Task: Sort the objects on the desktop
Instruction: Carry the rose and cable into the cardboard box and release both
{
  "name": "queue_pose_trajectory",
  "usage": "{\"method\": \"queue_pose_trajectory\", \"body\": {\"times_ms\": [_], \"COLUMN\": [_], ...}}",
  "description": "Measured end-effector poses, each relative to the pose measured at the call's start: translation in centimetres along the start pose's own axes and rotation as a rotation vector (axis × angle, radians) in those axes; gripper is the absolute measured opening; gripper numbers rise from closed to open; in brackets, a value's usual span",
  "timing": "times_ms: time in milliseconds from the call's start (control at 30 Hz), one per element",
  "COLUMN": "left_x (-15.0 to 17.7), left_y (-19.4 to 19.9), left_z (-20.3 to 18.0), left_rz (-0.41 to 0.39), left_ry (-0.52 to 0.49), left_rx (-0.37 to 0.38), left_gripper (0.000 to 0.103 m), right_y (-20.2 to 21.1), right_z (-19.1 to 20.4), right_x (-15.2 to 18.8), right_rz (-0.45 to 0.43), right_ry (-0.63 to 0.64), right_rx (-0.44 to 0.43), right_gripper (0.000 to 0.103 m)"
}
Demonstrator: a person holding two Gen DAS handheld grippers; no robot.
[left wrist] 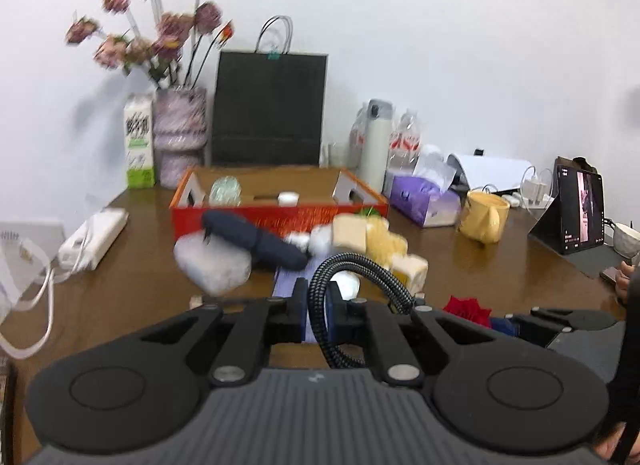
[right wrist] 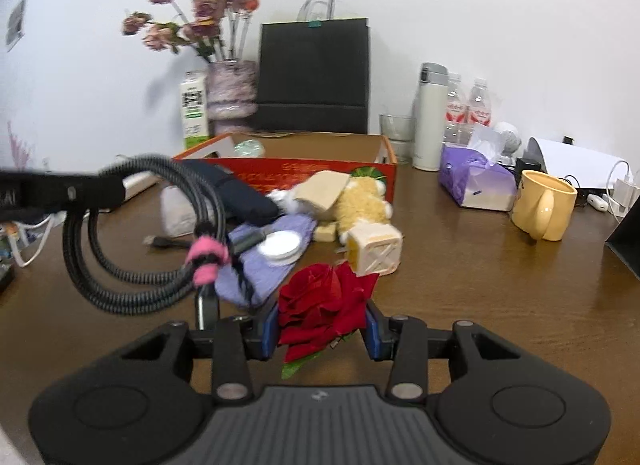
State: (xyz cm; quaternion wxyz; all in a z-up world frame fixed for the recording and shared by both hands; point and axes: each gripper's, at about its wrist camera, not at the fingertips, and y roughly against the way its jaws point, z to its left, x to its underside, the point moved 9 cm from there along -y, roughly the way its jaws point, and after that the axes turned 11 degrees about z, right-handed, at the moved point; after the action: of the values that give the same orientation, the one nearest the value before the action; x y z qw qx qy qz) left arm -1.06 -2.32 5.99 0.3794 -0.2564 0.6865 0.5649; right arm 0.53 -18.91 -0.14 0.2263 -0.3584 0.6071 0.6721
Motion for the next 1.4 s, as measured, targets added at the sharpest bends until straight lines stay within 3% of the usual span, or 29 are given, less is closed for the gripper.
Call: {"method": "queue_pose_trajectory", "body": {"times_ms": [167, 300, 400, 533, 667, 733, 800, 900, 1000, 1100, 1167, 1200, 1233, 1267, 1333, 1400], "left_x": [0.5, -1.0, -4.6, -11.9, -19.6, -22.4, -24.0, -24.7, -23.3, -21.6, -20.9, -20.9, -21.3, -21.9, -23.0, -23.6], "left_y": [1.4, 1.8, 1.5, -0.8, -7.8, -12.3, -16.6, -24.2, -31.7, -37.2, -39.0, -39.3, -39.2, -38.9, -37.7, -36.0], "left_z": [0.1, 0.9, 1.6, 2.5, 4.0, 5.1, 5.8, 6.7, 8.6, 10.7, 11.4, 11.6, 11.9, 12.2, 12.3, 12.5], "left_rz": [-0.023, -0.048, -0.095, -0.130, -0.018, 0.055, 0.123, 0.257, 0.365, 0.444, 0.480, 0.496, 0.486, 0.453, 0.404, 0.385], "left_ry": [-0.010, -0.002, -0.012, -0.037, -0.004, 0.016, -0.005, -0.029, -0.087, -0.159, -0.156, -0.136, -0.119, -0.108, -0.113, -0.110], "left_rx": [-0.003, -0.009, -0.012, 0.027, 0.098, 0.095, 0.084, 0.113, 0.037, -0.112, -0.109, -0.087, -0.077, -0.080, -0.091, -0.114], "left_gripper": [0.009, 0.009, 0.009, 0.009, 0.009, 0.009, 0.009, 0.009, 0.009, 0.011, 0.019, 0.031, 0.052, 0.060, 0.065, 0.068], "right_y": [1.6, 2.3, 2.6, 1.8, -2.3, -5.1, -8.7, -15.8, -23.2, -28.4, -30.8, -31.7, -32.4, -33.1, -33.8, -33.2], "right_z": [2.2, 2.7, 2.0, 0.1, -2.1, -2.9, -3.7, -5.5, -7.4, -8.1, -8.0, -7.9, -7.7, -7.7, -7.6, -7.7], "right_x": [0.3, -0.6, -3.4, -9.9, -18.5, -22.4, -25.9, -29.5, -30.3, -29.6, -29.3, -29.0, -29.0, -29.0, -29.1, -29.8], "right_rz": [-0.026, -0.057, -0.092, -0.160, -0.147, -0.131, -0.103, 0.016, 0.157, 0.265, 0.305, 0.314, 0.326, 0.339, 0.365, 0.345], "right_ry": [0.038, 0.056, 0.047, 0.053, 0.070, 0.087, 0.098, 0.068, 0.029, 0.009, 0.029, 0.044, 0.056, 0.058, 0.056, 0.050], "right_rx": [-0.029, -0.032, -0.036, -0.035, 0.005, 0.010, 0.007, -0.008, 0.028, 0.009, 0.034, 0.056, 0.071, 0.073, 0.087, 0.109], "right_gripper": [0.040, 0.039, 0.039, 0.039, 0.039, 0.040, 0.040, 0.041, 0.040, 0.040, 0.040, 0.040, 0.041, 0.045, 0.062, 0.064]}}
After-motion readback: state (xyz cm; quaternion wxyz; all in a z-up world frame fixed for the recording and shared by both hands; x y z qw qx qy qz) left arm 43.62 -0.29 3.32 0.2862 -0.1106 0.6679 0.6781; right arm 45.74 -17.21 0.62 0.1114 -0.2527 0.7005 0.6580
